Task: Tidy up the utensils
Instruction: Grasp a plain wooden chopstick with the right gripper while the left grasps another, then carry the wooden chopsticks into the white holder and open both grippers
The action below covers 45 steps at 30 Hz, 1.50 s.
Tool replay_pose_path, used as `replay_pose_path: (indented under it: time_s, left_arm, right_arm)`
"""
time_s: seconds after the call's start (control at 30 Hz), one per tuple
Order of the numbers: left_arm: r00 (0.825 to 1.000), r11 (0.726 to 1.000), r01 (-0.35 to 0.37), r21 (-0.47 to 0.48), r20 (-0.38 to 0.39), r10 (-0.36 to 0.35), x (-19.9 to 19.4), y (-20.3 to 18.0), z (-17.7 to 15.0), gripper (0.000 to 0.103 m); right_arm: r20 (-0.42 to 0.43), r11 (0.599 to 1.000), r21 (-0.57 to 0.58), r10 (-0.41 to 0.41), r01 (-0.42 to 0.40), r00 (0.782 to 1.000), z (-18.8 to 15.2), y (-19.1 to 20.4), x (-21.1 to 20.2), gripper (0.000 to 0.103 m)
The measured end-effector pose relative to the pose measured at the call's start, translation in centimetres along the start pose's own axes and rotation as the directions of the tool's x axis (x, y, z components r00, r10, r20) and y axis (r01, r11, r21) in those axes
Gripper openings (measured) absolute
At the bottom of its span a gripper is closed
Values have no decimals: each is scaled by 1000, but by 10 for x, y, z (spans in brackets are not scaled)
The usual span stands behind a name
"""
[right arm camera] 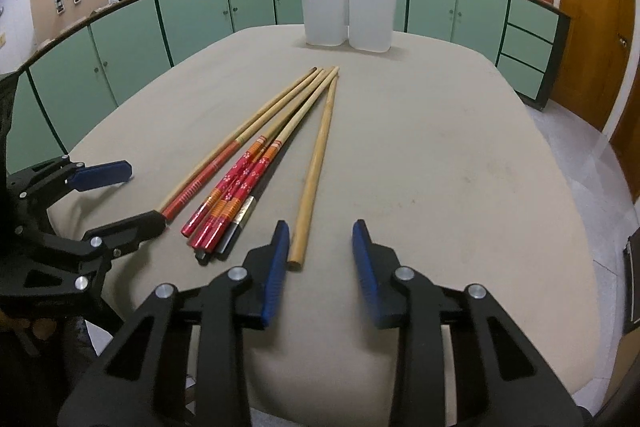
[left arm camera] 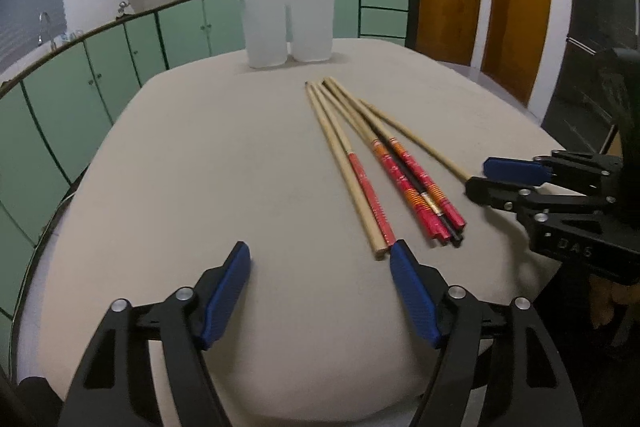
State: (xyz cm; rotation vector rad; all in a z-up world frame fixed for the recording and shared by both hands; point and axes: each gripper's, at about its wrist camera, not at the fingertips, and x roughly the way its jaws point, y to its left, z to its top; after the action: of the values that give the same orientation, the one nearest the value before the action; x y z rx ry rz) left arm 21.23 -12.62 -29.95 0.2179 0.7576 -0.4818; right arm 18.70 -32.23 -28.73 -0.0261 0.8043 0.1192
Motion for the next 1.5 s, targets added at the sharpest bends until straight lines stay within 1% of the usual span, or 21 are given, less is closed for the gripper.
replay_pose_path:
  time_s: [0.17, 0.33, 0.4, 0.43, 0.47, 0.5, 0.53, 0.57, 0.63, 0.67, 0.73, 0.83, 0.87, 0.97, 1.0, 1.13, 1.27, 1.4, 1.43, 1.5]
  left_arm:
    - [1000, 1000, -17, 6, 6, 17, 4, -3, 2, 73]
    - [1000, 1000, -6, 13, 18, 6, 7, -10, 3, 72]
    - [1000, 1000, -1, 7, 27, 1, 9, -10, 4, 71]
    - [1000, 1000, 0, 0, 28, 0, 9, -9, 4, 68]
    - [999, 1000, -3, -8, 32, 3, 8, -7, 5, 64]
    - [999, 1000, -4, -22, 34, 5, 7, -4, 5, 57]
    - [999, 999, -4, -36, 37, 5, 6, -1, 4, 46]
    - [999, 999, -2, -44, 39, 4, 5, 1, 4, 42]
    - [999, 999, -9, -53, 42, 11, 4, 4, 3, 27]
    - [999, 998, -10, -55, 44, 12, 4, 4, 4, 22]
    - [999, 998, -23, -54, 48, 25, 5, 4, 4, 8]
    - [996, 996, -64, -65, 57, 68, 5, 5, 3, 7]
    - [995, 994, -77, -75, 59, 82, 4, 7, 3, 7]
    - [989, 987, -128, -98, 66, 135, 2, 13, 3, 7]
    - [989, 987, -127, -96, 61, 134, 3, 13, 3, 7]
    - [992, 991, -118, -70, 43, 121, 6, 10, 0, 8]
    - [993, 992, -106, -74, 39, 109, 7, 11, 1, 10]
    - [995, 993, -83, -88, 38, 87, 7, 14, 2, 13]
    - [995, 992, -83, -90, 38, 87, 6, 15, 1, 15]
    - [995, 992, -86, -89, 40, 90, 7, 16, 1, 21]
  right_arm:
    - [1, 1000, 4, 1, -1, 1000, 0, -1, 0, 32]
    - [7, 1000, 9, -11, 11, 1000, 0, 0, 1, 32]
    - [11, 1000, 13, -26, 26, 1000, 0, -1, 1, 25]
    - [13, 999, 16, -33, 33, 999, 0, -1, 2, 23]
    - [16, 999, 21, -45, 45, 999, 0, -2, 2, 17]
    - [16, 998, 31, -52, 52, 999, 0, -4, 2, 13]
    - [18, 998, 39, -54, 53, 998, 0, -6, 2, 11]
    - [19, 997, 49, -64, 63, 998, 0, -8, 2, 8]
    - [23, 995, 63, -83, 81, 996, -1, -11, 2, 8]
    - [23, 994, 71, -87, 85, 996, -1, -12, 2, 8]
    - [25, 991, 83, -104, 101, 994, -2, -13, 1, 7]
    - [26, 986, 103, -136, 132, 990, -3, -15, 0, 7]
    - [27, 981, 110, -161, 157, 987, -4, -15, 0, 7]
    - [28, 971, 141, -198, 192, 980, -5, -19, -2, 7]
    - [28, 971, 142, -200, 194, 979, -5, -18, -3, 7]
    - [70, 982, 13, -189, 188, 980, -3, 7, -7, 7]
    - [95, 975, -48, -211, 216, 973, -1, 17, -7, 7]
    - [153, 973, -44, -218, 227, 964, 3, 16, -19, 6]
    - [155, 974, -35, -214, 222, 964, 4, 14, -20, 6]
    - [119, 982, 0, -185, 186, 975, 2, 7, -15, 6]
